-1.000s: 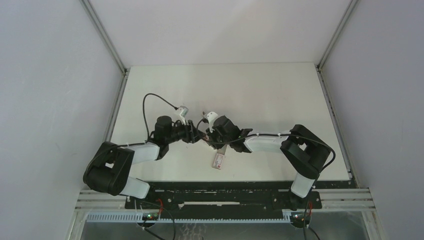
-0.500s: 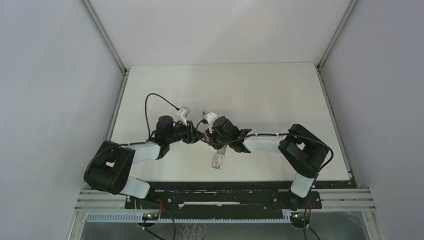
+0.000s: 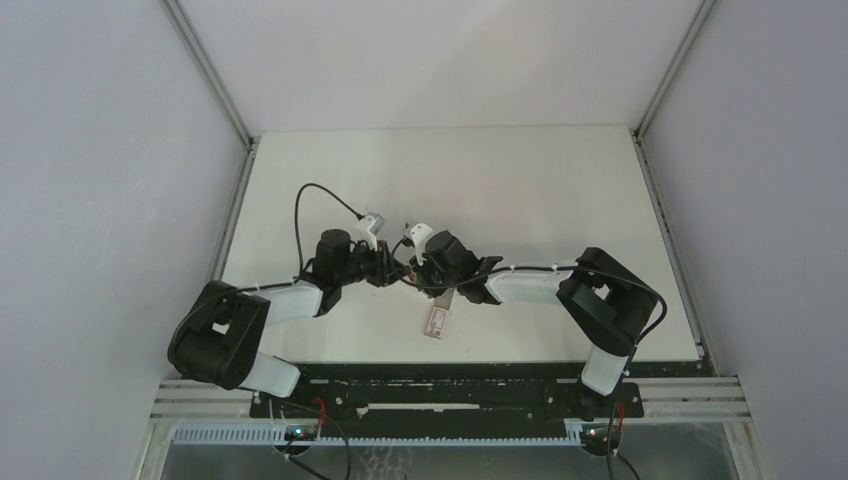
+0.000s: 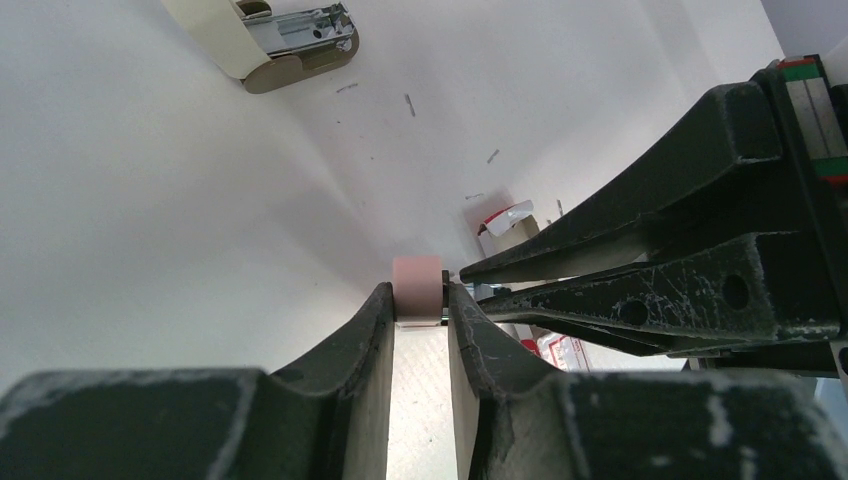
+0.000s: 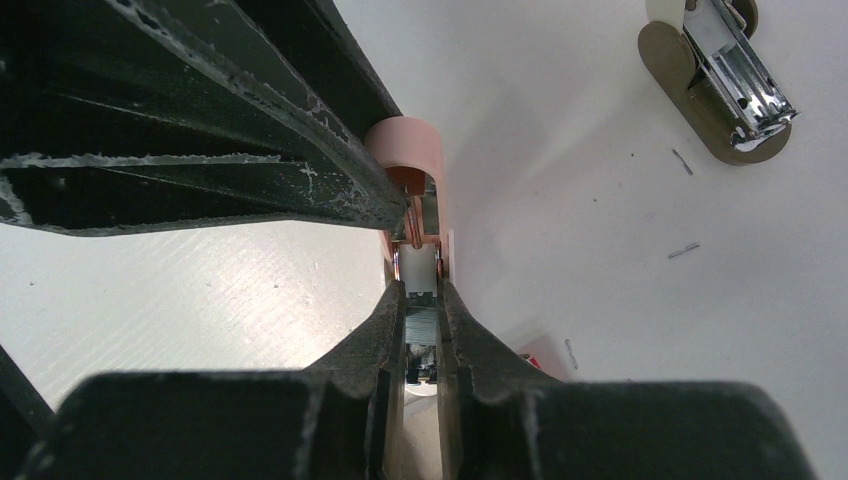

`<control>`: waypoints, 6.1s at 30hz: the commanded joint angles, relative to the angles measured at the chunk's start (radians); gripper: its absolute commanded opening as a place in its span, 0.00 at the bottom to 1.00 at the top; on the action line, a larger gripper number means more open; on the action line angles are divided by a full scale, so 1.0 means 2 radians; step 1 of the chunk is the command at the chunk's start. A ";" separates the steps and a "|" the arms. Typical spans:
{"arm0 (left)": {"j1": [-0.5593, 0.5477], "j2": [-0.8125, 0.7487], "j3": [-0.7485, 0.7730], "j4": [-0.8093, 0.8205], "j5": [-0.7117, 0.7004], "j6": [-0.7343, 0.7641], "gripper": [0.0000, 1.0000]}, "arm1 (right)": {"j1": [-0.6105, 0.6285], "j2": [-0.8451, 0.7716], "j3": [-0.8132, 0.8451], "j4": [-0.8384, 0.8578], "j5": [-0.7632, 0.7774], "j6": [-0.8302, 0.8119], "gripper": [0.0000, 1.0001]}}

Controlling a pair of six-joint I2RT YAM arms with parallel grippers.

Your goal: Load the staples into the stapler

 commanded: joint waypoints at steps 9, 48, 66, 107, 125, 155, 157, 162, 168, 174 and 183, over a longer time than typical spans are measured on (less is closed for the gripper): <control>-0.005 -0.001 0.028 0.000 -0.003 0.016 0.23 | -0.001 0.013 0.018 0.004 -0.009 -0.010 0.05; -0.006 -0.006 0.028 -0.008 -0.011 0.021 0.15 | 0.000 -0.015 -0.037 0.006 0.002 0.028 0.04; -0.005 -0.006 0.029 -0.009 -0.009 0.023 0.15 | -0.021 -0.069 -0.037 0.005 -0.033 0.047 0.38; -0.006 -0.005 0.029 -0.007 -0.001 0.026 0.13 | -0.042 0.007 0.022 -0.032 -0.081 0.062 0.32; -0.007 -0.042 0.012 -0.005 -0.028 0.032 0.40 | -0.047 -0.042 0.023 -0.058 -0.072 0.075 0.33; -0.007 -0.323 -0.114 -0.017 -0.252 -0.010 0.68 | 0.020 -0.010 0.077 -0.273 0.163 0.366 0.30; -0.008 -0.323 -0.114 -0.018 -0.251 -0.010 0.68 | 0.021 -0.006 0.080 -0.274 0.164 0.368 0.29; -0.008 -0.320 -0.113 -0.018 -0.249 -0.010 0.68 | 0.022 0.003 0.088 -0.278 0.166 0.366 0.25; -0.008 -0.319 -0.112 -0.019 -0.250 -0.011 0.68 | 0.023 0.002 0.093 -0.276 0.167 0.361 0.22; -0.008 -0.324 -0.113 -0.021 -0.249 -0.011 0.68 | 0.023 0.017 0.101 -0.277 0.163 0.356 0.22; -0.008 -0.324 -0.112 -0.023 -0.250 -0.010 0.68 | 0.024 0.027 0.108 -0.283 0.173 0.355 0.22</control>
